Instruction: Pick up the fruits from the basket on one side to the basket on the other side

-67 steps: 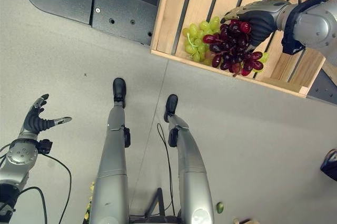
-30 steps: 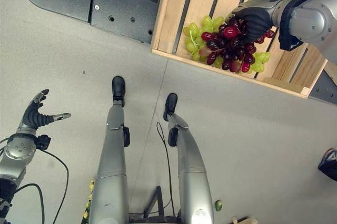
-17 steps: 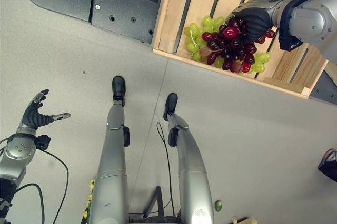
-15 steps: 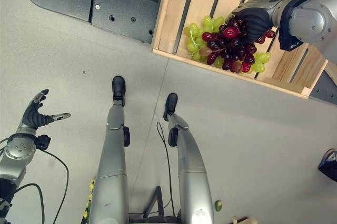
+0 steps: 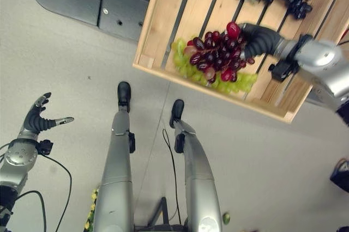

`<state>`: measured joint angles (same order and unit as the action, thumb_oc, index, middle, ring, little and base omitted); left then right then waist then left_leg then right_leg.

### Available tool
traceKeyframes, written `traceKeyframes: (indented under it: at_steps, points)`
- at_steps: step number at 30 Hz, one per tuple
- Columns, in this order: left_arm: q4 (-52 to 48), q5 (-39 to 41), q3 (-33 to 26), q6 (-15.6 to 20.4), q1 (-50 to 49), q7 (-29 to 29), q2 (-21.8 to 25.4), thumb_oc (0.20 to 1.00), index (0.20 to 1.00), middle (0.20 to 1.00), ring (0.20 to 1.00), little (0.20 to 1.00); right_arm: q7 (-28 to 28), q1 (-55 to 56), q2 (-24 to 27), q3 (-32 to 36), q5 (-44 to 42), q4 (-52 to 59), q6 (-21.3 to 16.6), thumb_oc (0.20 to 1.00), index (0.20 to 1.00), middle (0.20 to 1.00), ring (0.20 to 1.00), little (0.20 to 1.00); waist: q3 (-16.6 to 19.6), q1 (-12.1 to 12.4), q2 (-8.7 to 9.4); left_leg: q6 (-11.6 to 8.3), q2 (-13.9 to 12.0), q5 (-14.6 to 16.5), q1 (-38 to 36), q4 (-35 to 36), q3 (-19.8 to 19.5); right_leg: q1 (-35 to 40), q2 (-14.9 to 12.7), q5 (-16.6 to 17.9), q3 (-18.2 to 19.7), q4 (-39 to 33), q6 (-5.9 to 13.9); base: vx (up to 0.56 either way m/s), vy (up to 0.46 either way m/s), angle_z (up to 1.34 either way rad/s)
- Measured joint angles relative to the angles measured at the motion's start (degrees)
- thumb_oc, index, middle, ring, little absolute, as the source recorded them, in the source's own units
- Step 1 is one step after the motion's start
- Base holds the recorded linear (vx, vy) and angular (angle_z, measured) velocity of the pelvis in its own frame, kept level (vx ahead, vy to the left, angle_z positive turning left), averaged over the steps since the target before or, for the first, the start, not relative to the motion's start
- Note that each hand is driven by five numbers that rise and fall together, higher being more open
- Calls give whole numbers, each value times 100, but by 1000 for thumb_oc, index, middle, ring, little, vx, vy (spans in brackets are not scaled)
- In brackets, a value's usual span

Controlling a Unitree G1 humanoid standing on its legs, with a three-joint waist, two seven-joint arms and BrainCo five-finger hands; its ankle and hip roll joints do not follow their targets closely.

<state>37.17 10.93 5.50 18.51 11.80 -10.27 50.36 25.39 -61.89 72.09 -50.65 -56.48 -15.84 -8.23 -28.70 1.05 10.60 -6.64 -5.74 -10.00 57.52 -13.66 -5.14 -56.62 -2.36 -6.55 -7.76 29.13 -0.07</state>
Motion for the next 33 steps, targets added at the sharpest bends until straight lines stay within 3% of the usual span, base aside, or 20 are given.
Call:
traceKeyframes:
  at_steps: [6,12,21,29,33]
  points:
    - [12,2,2,-14,-53,-2,-44,1000,1000,1000,1000,1000,48,742,-443,373,-726,15,62,200,200,200,200,200,-3,59,-4,-5,2,-8,-57,8,-1,13,-15,-9,0,75,-27,-9,6,1]
    - [30,2,5,-23,-56,-37,-107,1000,1000,1000,1000,1000,32,1619,-844,1243,-1299,-33,76,200,200,200,200,200,-15,126,-23,-7,2,-10,-63,13,-3,21,-20,-12,0,78,-29,0,0,0]
    - [22,2,4,-27,-57,-112,-245,1000,1000,1000,1000,1000,-50,1927,-1533,1770,-1627,-216,4,200,200,200,200,200,-26,89,-39,-7,-9,-10,-80,27,5,28,-4,-12,8,60,-29,0,0,0]
    - [8,1,4,-29,-58,-230,-307,1000,1000,1000,1000,1000,-151,2210,-2399,2327,-2027,-281,-191,200,200,200,200,200,-57,35,-86,-8,-8,-9,-80,52,12,27,-2,-11,15,34,-30,0,0,0]
    - [-19,0,9,-23,-49,-273,-405,1000,1000,1000,1000,1000,-207,2306,-3100,2595,-2183,-290,-410,200,200,200,200,200,-93,-27,-141,-10,-3,-6,-93,42,27,23,-2,-11,47,47,-30,0,5,-1]
